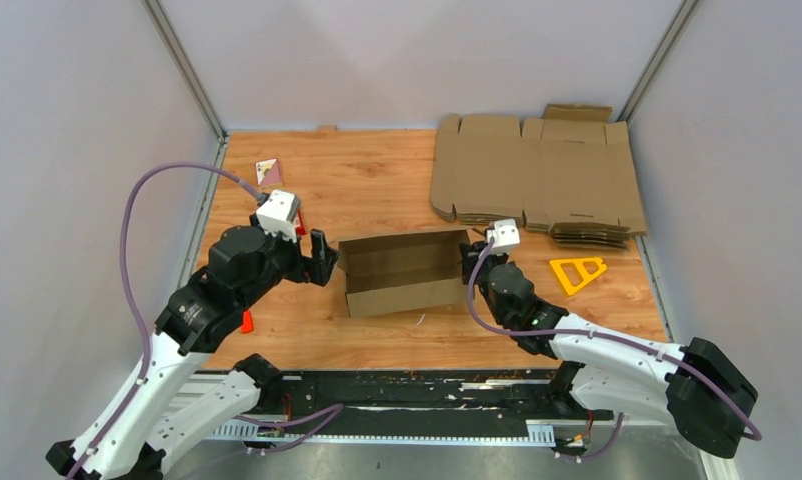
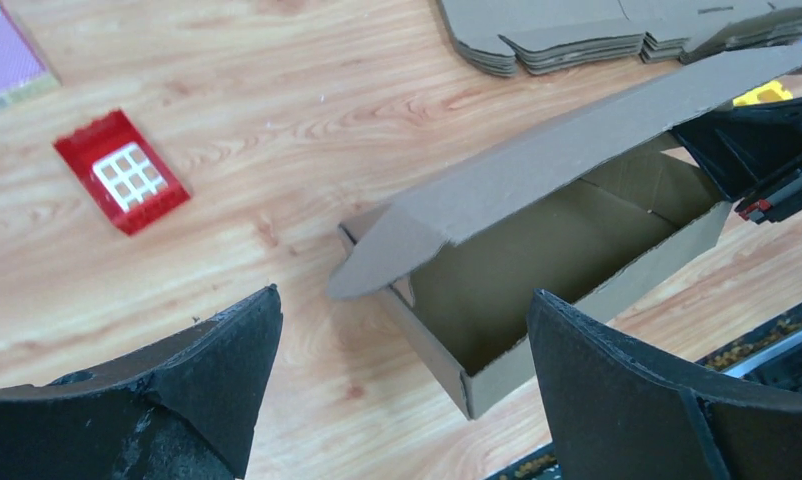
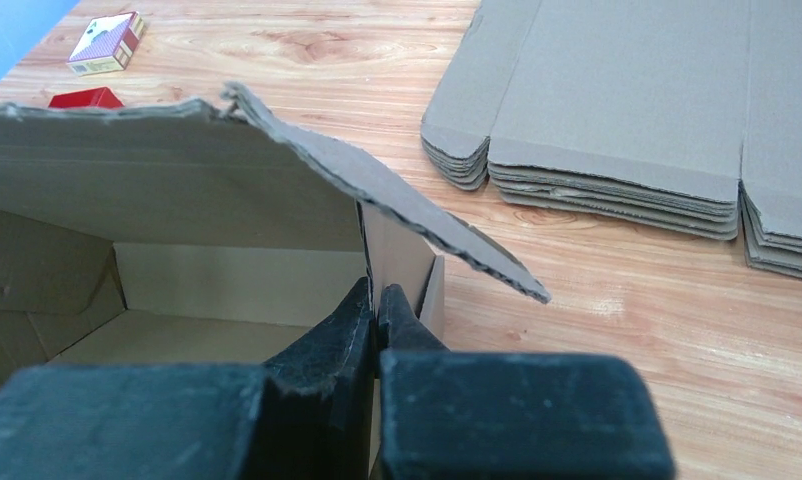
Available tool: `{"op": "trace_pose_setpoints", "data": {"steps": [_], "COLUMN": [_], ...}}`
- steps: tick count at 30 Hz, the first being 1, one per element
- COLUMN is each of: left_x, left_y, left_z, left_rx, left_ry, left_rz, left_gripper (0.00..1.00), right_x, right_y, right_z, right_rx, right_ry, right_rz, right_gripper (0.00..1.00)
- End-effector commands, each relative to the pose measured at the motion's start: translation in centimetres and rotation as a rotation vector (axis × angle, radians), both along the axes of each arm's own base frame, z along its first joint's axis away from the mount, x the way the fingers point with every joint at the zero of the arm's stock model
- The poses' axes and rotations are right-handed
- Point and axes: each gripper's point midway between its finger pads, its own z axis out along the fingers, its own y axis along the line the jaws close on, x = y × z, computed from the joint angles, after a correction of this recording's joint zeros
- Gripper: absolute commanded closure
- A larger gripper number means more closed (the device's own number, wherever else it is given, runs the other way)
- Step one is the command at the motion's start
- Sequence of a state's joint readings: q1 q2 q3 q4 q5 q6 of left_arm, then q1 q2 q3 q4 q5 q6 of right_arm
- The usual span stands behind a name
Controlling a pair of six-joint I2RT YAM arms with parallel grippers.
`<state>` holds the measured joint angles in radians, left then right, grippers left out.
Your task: Fold the paper box
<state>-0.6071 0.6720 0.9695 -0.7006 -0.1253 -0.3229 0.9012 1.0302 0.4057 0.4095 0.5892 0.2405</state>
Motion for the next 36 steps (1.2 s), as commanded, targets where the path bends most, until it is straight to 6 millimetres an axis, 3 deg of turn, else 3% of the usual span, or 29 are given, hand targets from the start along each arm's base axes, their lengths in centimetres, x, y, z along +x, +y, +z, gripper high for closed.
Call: {"op": "trace_pose_setpoints", "data": {"steps": [1, 6, 14, 16, 22, 26, 31, 36], "left_x": [1.4, 2.7, 2.2, 2.2, 1.5, 0.6, 0.5, 0.5], "left_y": [-2.1, -5.6, -9.9, -10.1, -10.6, -11.3, -11.1, -10.6], "left_z": [2.2, 2.9, 3.3, 2.9, 2.0, 0.8, -0.6, -2.0], "left_rx": [0.076, 0.027, -0.062, -0.054, -0.036, -0.035, 0.039, 0.097], "left_ry": [-0.109, -0.124, -0.131, -0.120, -0.088, -0.028, -0.005, 0.048], "left_rz": [-0.145, -0.264, -0.467, -0.481, -0.519, -0.562, -0.546, -0.497], "left_gripper": [0.03, 0.06, 0.14, 0.18, 0.45, 0.45, 0.36, 0.39], "right_x": [-1.3, -1.4, -1.4, -1.4, -1.5, -1.6, -2.0, -2.3], "right_y": [0.1, 0.4, 0.5, 0.5, 0.2, 0.0, 0.2, 0.0], "right_z": [-2.8, -2.9, -2.8, -2.7, -2.4, -2.0, -1.9, -2.1], "right_rx": [-0.093, -0.111, -0.116, -0.116, -0.123, -0.110, -0.106, -0.133], "right_ry": [0.058, 0.059, 0.058, 0.055, 0.055, 0.047, 0.038, 0.059], "right_rz": [0.070, 0.094, 0.097, 0.101, 0.095, 0.093, 0.121, 0.128], "right_gripper": [1.00, 1.00, 1.00, 1.00, 0.98, 0.98, 0.97, 0.89]}}
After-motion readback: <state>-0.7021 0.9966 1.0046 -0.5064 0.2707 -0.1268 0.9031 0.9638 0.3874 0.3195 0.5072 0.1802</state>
